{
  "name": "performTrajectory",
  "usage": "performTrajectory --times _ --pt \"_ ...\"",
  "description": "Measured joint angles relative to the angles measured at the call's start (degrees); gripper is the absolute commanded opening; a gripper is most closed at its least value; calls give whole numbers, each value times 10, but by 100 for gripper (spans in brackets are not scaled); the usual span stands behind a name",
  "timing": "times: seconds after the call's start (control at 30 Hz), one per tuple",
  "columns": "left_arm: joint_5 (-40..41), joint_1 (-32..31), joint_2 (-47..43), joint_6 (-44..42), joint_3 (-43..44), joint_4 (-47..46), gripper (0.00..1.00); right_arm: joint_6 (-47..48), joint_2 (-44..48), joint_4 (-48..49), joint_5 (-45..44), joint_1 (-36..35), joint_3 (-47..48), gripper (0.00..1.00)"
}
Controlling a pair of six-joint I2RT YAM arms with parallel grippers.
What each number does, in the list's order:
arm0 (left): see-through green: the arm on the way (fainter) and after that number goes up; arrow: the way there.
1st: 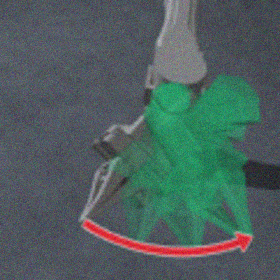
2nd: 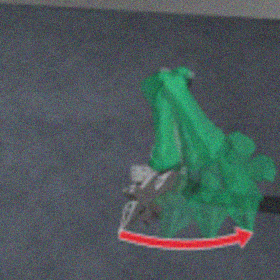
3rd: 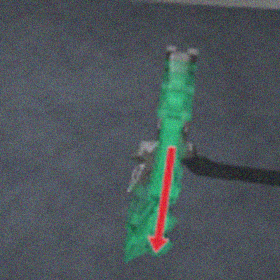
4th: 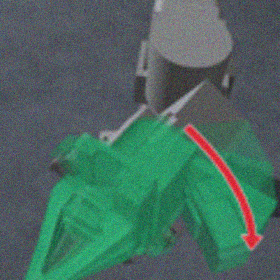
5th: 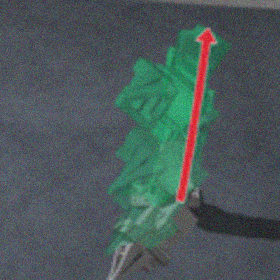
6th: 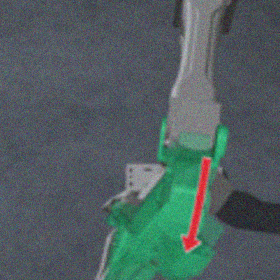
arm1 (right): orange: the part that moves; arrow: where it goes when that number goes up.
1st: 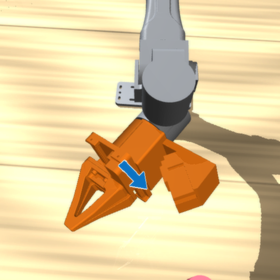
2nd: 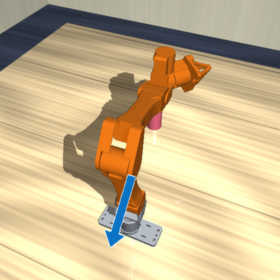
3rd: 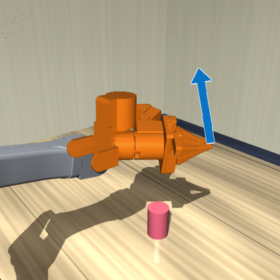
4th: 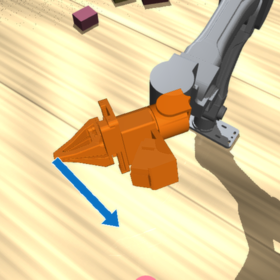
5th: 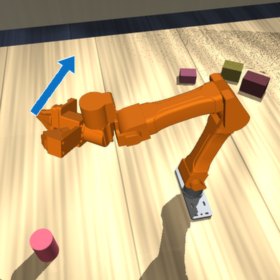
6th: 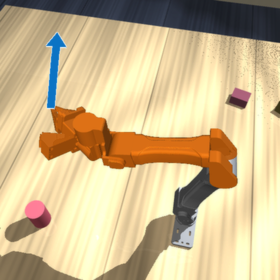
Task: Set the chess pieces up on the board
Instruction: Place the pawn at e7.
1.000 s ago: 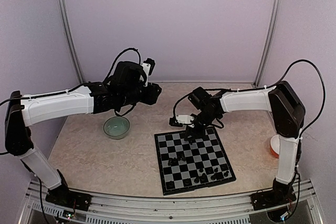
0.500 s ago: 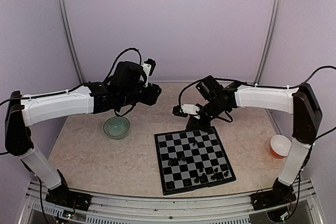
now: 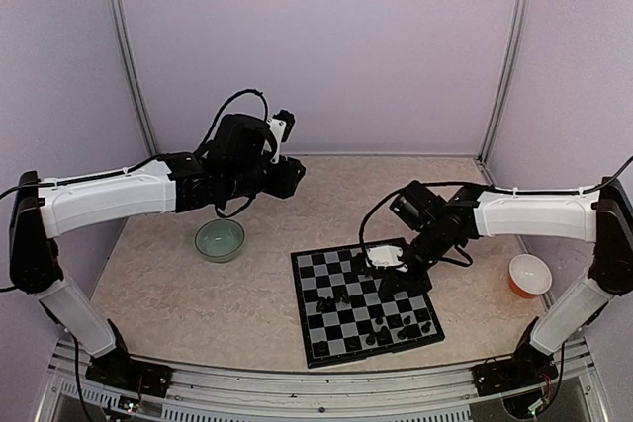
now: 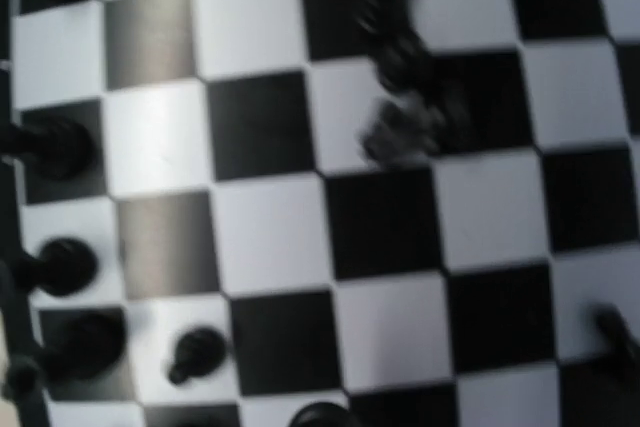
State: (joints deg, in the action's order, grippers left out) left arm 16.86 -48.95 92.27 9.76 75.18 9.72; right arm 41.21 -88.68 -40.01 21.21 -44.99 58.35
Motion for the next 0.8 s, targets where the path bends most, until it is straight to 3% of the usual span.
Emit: performTrajectory --times 0.4,0.8 --pt "-6 0 11 0 5 11 51 17 -57 -11 -7 -90 37 3" --pt "-18 0 13 0 13 24 51 18 -104 -17 -15 -105 49 4"
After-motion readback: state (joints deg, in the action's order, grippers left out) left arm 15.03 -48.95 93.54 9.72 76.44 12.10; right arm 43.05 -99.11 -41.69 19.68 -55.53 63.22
